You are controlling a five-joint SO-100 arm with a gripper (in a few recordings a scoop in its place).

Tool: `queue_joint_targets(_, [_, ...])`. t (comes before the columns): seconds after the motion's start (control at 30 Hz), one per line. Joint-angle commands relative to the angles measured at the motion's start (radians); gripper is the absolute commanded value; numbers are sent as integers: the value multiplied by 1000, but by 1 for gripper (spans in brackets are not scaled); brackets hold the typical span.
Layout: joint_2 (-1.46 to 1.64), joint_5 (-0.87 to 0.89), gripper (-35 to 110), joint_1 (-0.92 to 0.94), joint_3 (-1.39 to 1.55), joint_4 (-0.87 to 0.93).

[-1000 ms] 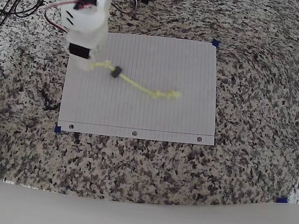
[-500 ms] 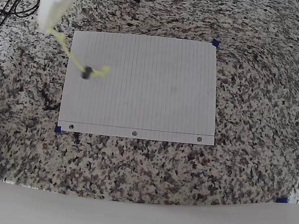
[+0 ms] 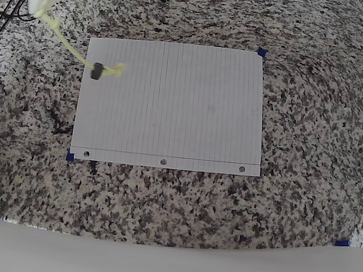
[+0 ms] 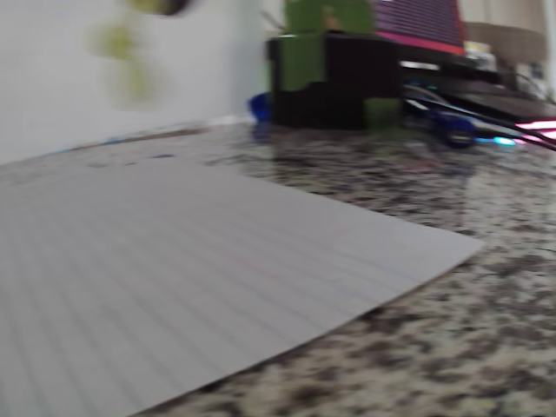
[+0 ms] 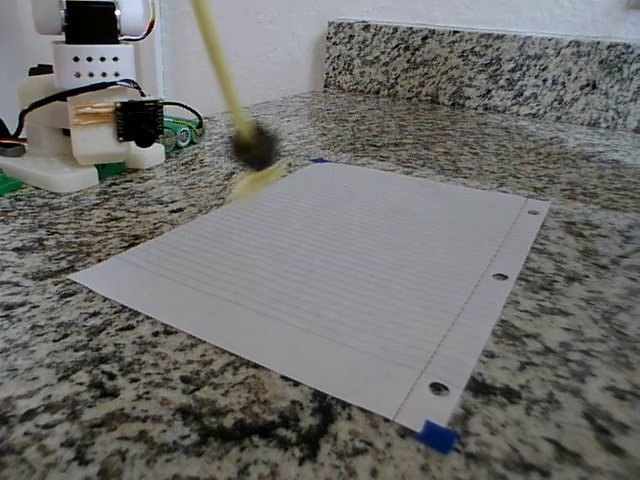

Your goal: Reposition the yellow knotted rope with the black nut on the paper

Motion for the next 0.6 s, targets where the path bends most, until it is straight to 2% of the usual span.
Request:
queue_joint_targets(0.0, [-107, 11, 0, 109, -9, -97])
queue_joint_targets(0.1, [-172, 25, 0, 156, -9, -158])
queue_joint_targets(0.23, [-152, 28, 0, 133, -9, -132])
queue_joint_targets(0.4, [-23, 28, 0, -60, 9, 32])
queue_joint_targets(0.57, [124, 28, 0, -193, 143, 52])
